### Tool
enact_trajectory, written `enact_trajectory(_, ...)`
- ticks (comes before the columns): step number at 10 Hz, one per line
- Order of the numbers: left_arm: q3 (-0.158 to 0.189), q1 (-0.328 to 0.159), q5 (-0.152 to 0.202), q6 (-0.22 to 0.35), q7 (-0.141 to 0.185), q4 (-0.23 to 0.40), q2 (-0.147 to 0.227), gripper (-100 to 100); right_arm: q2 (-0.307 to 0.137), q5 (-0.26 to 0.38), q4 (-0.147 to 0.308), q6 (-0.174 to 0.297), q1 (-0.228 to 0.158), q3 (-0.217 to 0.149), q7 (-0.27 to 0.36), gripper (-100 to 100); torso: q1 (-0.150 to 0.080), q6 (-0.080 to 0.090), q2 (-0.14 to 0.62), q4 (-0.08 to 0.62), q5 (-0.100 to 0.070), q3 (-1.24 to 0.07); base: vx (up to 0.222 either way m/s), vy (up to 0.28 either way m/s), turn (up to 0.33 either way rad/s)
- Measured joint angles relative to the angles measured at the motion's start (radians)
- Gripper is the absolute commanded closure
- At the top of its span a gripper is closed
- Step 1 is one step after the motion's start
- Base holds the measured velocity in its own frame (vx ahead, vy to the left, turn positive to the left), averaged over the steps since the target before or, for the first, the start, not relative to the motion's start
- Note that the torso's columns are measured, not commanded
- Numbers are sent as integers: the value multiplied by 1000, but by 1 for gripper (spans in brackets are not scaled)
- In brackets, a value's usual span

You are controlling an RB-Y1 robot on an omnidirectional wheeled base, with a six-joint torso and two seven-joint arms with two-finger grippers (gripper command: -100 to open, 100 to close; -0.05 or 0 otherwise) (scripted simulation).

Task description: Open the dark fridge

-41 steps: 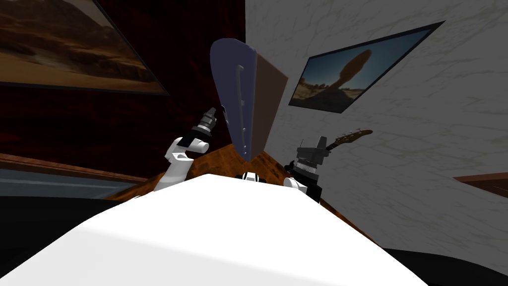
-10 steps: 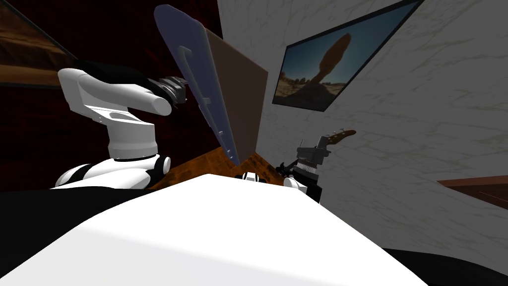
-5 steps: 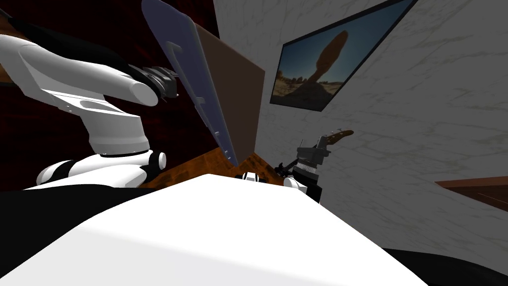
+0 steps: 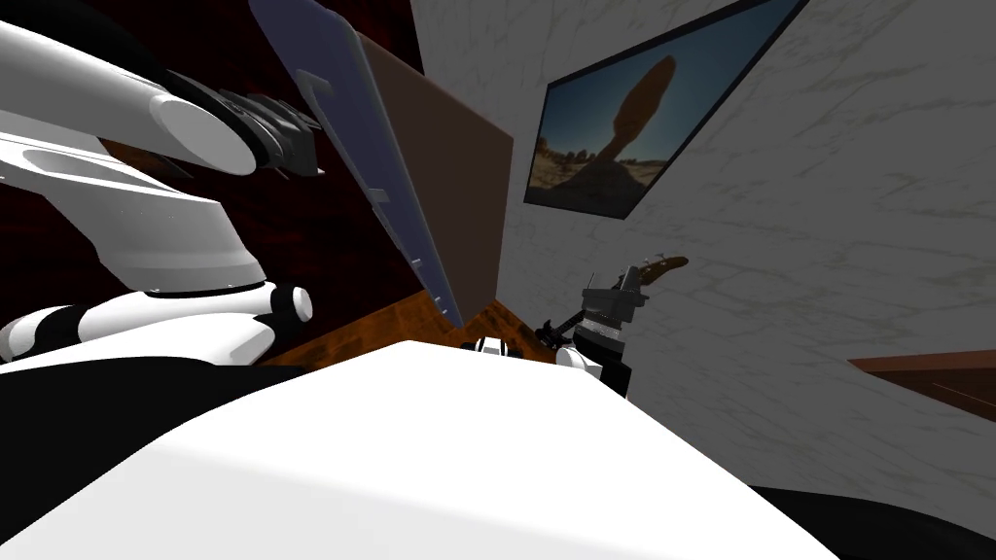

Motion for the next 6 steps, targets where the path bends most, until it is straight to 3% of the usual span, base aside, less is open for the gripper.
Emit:
enact_trajectory(2, 8, -18, 3, 52, -1, 9, 16, -100, 0, 0, 0, 0, 0, 0, 0, 0, 0, 2, 0, -1, 0, 1, 28, -35, -24)
enact_trajectory(6, 49, -76, 40, 169, -14, 43, 83, -100, 0, 0, 0, 0, 0, 0, 0, 0, -4, 3, -1, -1, -3, -1, 50, -64, -17)
